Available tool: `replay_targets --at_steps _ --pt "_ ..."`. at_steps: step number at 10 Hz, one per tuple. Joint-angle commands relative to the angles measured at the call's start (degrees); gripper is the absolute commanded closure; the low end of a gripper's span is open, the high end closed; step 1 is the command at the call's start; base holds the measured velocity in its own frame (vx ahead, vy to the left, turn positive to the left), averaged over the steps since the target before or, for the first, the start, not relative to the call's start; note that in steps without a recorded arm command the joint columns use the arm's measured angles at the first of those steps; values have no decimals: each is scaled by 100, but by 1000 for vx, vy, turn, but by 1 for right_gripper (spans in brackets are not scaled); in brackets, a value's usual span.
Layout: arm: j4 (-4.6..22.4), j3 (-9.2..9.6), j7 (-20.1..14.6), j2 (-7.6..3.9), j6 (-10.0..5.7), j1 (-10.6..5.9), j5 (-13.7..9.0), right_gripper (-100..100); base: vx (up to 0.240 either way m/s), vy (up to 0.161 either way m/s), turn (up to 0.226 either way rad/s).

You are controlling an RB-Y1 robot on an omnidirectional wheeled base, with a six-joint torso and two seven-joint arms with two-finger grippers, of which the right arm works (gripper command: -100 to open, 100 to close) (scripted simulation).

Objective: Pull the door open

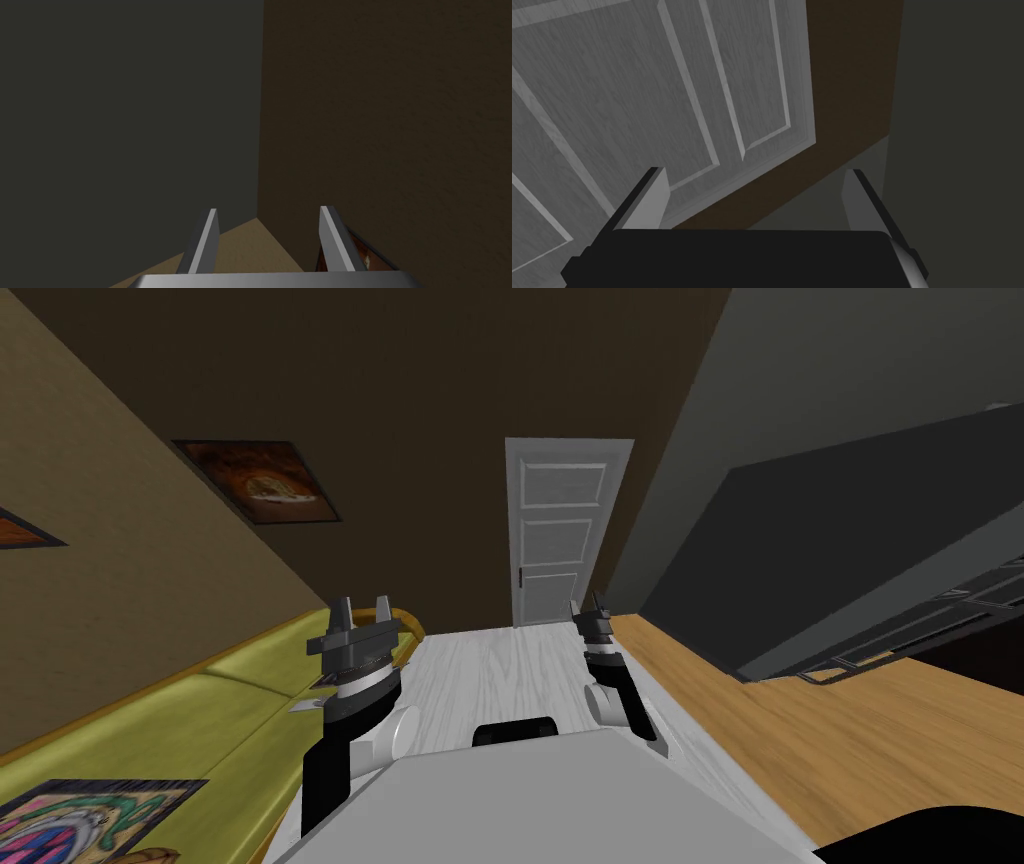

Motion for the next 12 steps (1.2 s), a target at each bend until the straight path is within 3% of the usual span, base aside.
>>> replay_targets --at_steps 1,12 --pt "241 -44 -180 -47 -100 -46 -102 -100 114 -24 167" --pt "1590 -350 -1231 -258 -510 -377 -755 -100 100 -19 129"
